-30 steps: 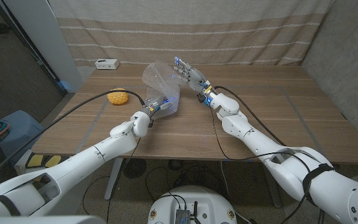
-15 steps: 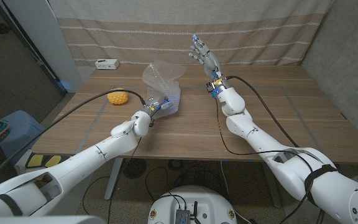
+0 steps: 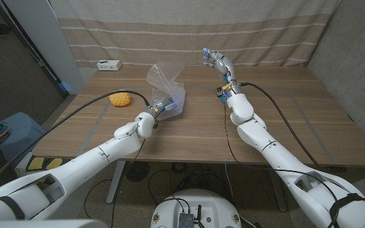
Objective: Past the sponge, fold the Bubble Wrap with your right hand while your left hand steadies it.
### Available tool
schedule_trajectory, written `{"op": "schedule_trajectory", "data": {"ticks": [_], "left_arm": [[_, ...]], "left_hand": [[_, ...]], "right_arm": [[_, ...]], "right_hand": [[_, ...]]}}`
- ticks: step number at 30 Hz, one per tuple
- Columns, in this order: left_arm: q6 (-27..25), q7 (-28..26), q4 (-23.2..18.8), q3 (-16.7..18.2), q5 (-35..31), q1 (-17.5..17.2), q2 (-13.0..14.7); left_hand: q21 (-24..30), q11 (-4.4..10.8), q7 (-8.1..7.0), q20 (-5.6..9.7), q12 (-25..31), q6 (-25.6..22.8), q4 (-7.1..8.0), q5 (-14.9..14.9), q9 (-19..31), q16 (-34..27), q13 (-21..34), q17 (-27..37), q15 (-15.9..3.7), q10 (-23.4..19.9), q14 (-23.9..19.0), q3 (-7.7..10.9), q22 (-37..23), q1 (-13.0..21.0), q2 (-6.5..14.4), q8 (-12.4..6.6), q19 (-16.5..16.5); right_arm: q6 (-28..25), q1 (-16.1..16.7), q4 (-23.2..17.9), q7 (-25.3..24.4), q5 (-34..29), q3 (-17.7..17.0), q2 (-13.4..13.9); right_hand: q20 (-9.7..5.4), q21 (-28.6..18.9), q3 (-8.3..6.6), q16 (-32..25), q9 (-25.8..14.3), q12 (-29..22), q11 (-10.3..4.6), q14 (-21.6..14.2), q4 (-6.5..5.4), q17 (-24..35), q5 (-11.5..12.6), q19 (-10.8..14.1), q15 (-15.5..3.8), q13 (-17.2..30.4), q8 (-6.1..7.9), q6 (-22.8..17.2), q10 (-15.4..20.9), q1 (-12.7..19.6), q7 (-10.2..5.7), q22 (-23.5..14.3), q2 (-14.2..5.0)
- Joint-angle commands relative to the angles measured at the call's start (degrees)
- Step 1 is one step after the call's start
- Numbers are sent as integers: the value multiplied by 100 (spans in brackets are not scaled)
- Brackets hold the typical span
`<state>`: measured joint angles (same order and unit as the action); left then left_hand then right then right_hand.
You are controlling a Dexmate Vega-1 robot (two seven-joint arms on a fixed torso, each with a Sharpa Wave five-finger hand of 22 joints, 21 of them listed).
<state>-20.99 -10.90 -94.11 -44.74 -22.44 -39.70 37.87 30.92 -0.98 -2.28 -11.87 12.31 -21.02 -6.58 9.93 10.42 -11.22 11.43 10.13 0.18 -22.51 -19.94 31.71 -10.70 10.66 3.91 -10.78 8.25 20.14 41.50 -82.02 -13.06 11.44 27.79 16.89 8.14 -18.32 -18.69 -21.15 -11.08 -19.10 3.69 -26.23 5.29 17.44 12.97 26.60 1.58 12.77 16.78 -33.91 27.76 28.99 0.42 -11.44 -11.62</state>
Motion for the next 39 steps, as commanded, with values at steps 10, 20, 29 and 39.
{"op": "schedule_trajectory", "data": {"ticks": [10, 20, 29, 39], "left_arm": [[-892, -498, -1204, 310, -636, -431, 244], [-1802, 99, -2245, 270, -1049, -811, 697], [-1837, 279, -3129, 460, -1112, -1319, 1138], [-1413, -624, -3857, 986, -1298, -2312, 1446]], "left_hand": [[-42, 99, 45, -13, 39, -357, -209, 86, 2, 1, -4, -12, -67, -193, -136, 193, 6, 324, 88, -100, 141], [-85, 110, 124, 9, 67, -668, -249, 83, 6, -3, -4, -10, -53, -310, -199, 226, 1, 388, 57, -162, 151], [-44, 111, 332, 67, 221, -1335, -164, 65, 22, -169, -3, 13, -123, -945, -909, 246, -18, 291, 54, -236, 520], [222, 4, 730, 453, 650, -2956, -188, 211, 132, -661, 156, 196, -194, -2585, -2603, 442, -86, 377, 351, -565, 1387]], "right_arm": [[-1348, -255, -447, 61, 53, 490, 532], [-1336, -353, -341, 80, 56, 582, 521], [-1303, -315, -406, 30, 41, 606, 539], [-1207, -231, -517, -24, 2, 622, 549]], "right_hand": [[16, 13, -155, 33, -1, -22, 90, -45, -138, -9, 36, -25, 48, -15, 59, -236, 244, -68, 69, 1, 67], [24, 17, -186, 49, 1, -8, 99, -64, -144, -26, 34, -33, 58, -20, 48, -249, 250, -79, 71, 4, 97], [27, 21, -222, 74, 4, 14, 100, -73, -141, -48, 30, -38, 56, -27, 31, -255, 245, -85, 72, 8, 132], [34, 21, -267, 81, 6, 28, 95, -110, -122, -61, 29, -35, 54, -33, 15, -264, 261, -71, 70, 11, 150]]}}
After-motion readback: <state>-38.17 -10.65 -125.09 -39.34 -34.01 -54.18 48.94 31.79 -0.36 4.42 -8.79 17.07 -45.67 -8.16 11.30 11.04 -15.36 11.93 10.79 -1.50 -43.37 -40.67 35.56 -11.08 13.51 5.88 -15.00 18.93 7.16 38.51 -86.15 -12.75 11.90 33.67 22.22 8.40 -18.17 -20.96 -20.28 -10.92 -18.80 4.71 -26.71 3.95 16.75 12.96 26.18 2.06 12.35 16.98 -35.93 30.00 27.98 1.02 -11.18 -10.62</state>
